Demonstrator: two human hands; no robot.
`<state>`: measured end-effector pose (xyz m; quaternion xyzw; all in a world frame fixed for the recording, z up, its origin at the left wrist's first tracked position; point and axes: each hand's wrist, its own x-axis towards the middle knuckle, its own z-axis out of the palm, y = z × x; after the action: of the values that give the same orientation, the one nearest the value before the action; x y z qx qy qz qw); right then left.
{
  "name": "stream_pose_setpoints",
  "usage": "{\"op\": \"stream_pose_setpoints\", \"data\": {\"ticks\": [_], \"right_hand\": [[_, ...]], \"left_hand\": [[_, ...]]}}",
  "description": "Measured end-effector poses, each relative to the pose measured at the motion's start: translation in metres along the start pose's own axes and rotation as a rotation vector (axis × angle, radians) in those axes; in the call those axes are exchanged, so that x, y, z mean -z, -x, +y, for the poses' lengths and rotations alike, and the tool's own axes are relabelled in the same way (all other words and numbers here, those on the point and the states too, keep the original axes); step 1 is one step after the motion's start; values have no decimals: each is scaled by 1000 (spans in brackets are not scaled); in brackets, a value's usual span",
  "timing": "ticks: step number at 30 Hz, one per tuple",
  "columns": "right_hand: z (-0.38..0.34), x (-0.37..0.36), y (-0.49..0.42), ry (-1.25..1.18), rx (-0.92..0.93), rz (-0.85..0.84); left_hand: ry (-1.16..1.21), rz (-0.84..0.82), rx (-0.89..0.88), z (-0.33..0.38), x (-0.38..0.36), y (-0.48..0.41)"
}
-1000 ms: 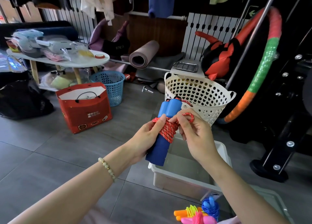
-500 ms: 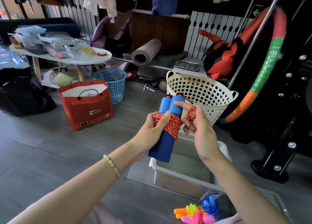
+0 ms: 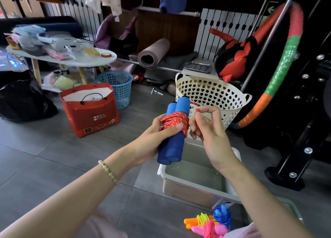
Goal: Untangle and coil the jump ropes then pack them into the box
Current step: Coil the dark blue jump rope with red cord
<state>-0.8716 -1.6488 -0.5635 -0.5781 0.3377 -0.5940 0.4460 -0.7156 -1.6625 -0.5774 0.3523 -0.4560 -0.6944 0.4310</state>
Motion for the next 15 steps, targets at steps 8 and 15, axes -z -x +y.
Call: {"op": "stream_pose_setpoints", "data": {"ticks": [8,15], "right_hand": [[3,2,1,203,56,8],[11,3,2,182,-43,37]], "left_hand": [[-368,38,-253,0,-3,3],[-730,65,-401,-1,16,-6]]}}
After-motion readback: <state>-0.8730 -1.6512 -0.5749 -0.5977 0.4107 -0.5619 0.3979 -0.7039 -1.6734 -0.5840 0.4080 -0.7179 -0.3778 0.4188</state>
